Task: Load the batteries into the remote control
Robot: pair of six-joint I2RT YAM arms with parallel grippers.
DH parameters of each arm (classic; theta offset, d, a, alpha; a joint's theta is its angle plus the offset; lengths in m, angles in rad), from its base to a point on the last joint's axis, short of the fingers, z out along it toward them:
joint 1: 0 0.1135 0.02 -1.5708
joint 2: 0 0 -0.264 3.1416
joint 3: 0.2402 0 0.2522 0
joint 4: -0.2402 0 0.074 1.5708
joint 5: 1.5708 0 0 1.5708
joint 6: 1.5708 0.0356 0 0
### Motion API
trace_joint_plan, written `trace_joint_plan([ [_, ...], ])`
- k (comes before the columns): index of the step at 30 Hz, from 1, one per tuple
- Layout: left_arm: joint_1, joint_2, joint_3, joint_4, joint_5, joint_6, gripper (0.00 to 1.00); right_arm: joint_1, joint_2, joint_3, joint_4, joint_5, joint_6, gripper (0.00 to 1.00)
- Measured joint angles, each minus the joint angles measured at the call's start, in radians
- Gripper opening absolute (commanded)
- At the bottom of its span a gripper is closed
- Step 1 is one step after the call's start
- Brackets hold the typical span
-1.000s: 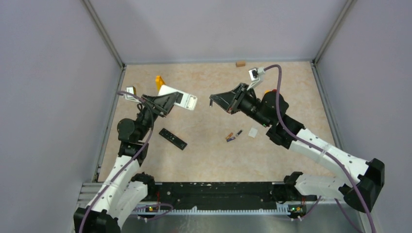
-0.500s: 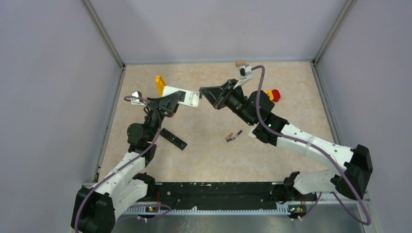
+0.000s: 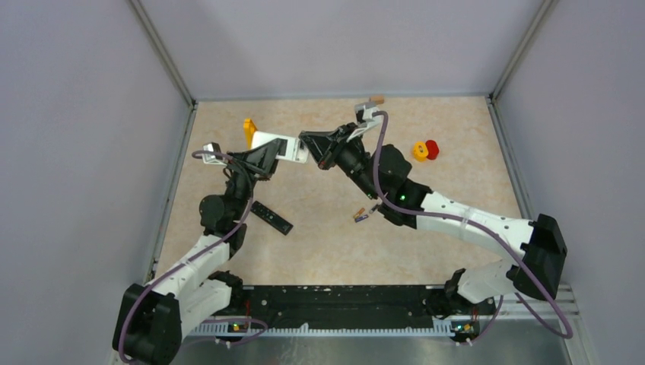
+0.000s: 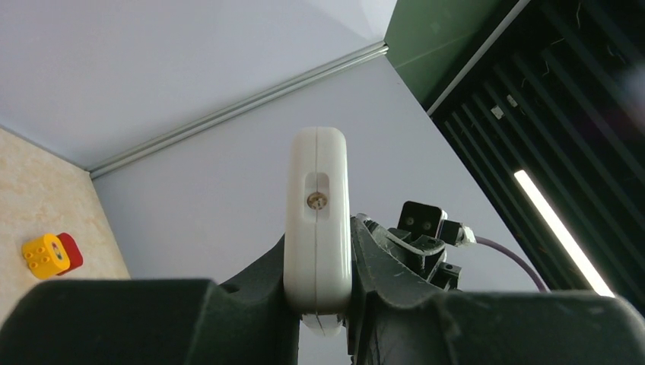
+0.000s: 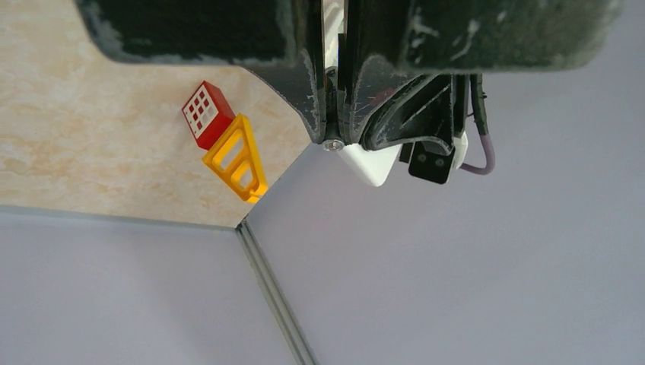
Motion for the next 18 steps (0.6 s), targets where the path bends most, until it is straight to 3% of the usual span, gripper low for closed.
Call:
trace_joint_plan([
  [18, -0.006, 0.008, 0.000, 0.037, -0.078, -0.027, 0.00, 0.086, 0.043, 0.049, -0.007, 0.175, -0.088, 0.01],
])
